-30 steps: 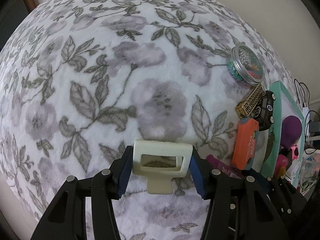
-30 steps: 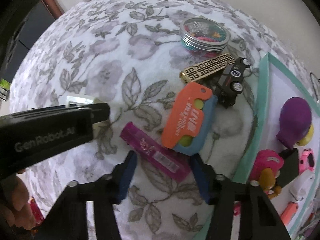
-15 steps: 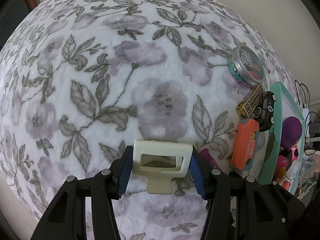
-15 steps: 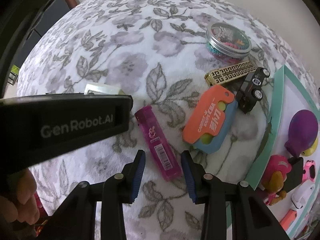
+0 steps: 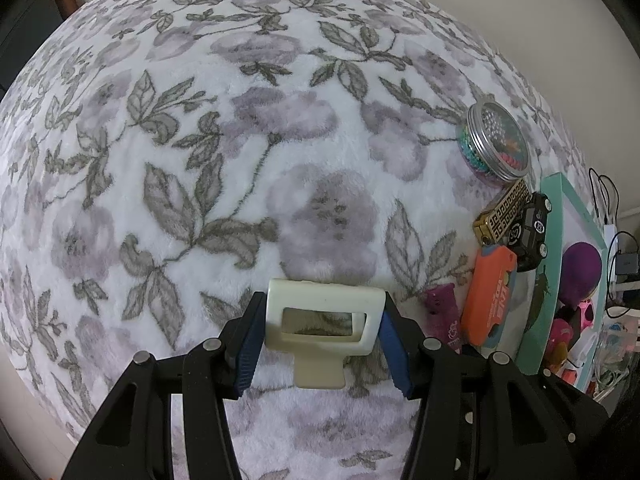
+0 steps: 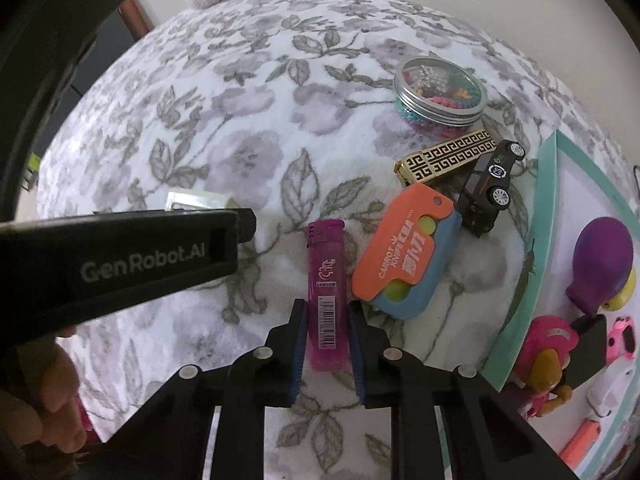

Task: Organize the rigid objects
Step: 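Carry the clip and lighter with both tools over the teal tray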

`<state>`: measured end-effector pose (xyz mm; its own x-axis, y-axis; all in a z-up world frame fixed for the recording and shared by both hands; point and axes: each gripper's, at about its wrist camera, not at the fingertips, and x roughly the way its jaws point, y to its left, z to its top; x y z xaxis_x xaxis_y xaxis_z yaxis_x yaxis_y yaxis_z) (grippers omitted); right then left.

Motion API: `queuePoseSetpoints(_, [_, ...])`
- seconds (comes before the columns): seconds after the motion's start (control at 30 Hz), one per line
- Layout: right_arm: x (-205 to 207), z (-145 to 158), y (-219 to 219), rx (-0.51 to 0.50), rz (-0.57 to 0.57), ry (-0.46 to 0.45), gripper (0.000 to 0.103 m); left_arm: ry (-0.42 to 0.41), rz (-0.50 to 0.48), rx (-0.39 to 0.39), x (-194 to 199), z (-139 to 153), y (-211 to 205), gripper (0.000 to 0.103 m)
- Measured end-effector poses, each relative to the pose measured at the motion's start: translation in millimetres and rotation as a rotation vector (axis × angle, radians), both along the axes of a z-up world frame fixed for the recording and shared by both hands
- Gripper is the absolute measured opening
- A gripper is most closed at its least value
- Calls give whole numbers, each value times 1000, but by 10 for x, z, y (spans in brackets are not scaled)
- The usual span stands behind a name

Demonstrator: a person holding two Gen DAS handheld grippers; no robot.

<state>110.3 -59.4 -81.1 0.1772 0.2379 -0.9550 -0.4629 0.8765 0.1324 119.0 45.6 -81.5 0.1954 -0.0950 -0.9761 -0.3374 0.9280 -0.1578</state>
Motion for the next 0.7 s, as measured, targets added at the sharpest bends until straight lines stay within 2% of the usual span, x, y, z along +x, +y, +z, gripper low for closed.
queuePoseSetpoints(0.17, [58, 117, -194, 141, -39, 47, 21, -32, 33, 5, 18, 118, 94, 55])
queuePoseSetpoints(0.3, [99, 237, -309, 221, -65, 45, 21, -65, 53, 1, 35, 235, 156, 55])
queuePoseSetpoints(0.47, [108, 400, -406, 251, -101, 12, 21, -104, 56, -1, 52, 372, 183, 55])
queuePoseSetpoints(0.63, [138, 691, -648, 292, -157, -64, 21, -178, 42, 9, 68, 661, 173, 55])
queuePoseSetpoints(0.7, [164, 791, -754, 277, -188, -108, 21, -212, 30, 17, 50, 784, 107, 55])
